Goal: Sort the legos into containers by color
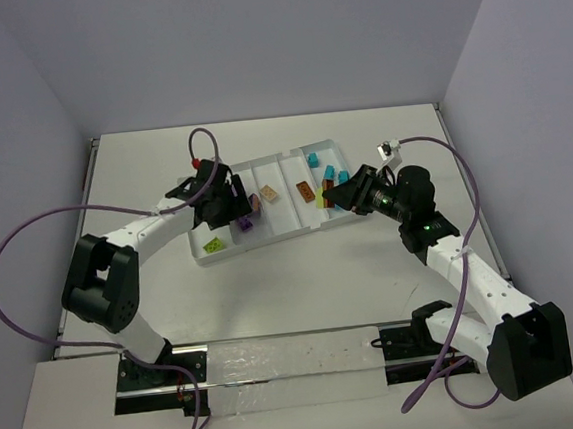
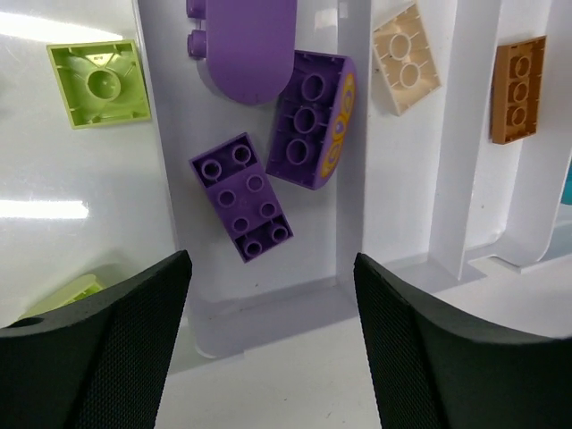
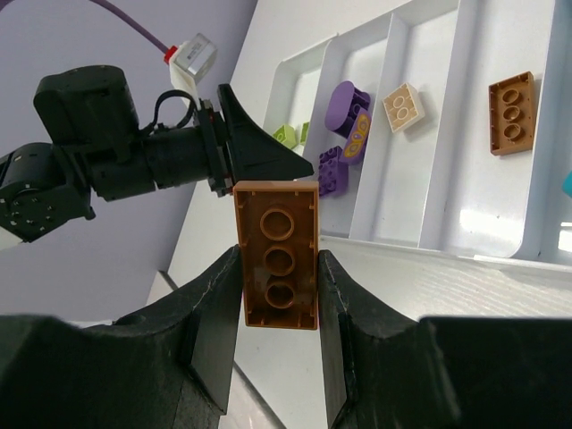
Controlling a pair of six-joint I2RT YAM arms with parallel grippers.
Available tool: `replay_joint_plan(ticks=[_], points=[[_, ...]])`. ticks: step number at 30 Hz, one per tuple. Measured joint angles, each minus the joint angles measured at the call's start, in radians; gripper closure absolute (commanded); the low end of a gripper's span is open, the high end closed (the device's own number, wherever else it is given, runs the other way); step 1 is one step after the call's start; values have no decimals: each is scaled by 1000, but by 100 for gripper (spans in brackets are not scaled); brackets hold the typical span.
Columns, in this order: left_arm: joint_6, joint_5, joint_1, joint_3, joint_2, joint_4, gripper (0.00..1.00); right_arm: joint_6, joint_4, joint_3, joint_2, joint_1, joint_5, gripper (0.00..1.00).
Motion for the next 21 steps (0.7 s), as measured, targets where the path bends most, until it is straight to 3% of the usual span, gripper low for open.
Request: replay_joint_plan(ticks=[5, 9, 14, 21], points=[[11, -1, -15, 29, -46, -23, 24, -4, 0, 6, 3, 0, -4, 100], [38, 54, -18, 31, -172, 3, 28, -12, 7, 14, 6, 0, -35, 100], [75, 341, -16, -11, -320, 208, 26, -10, 69, 17, 33, 0, -145, 100], [40, 696, -17, -95, -326, 469, 20, 33, 204, 17, 59, 17, -301, 100]])
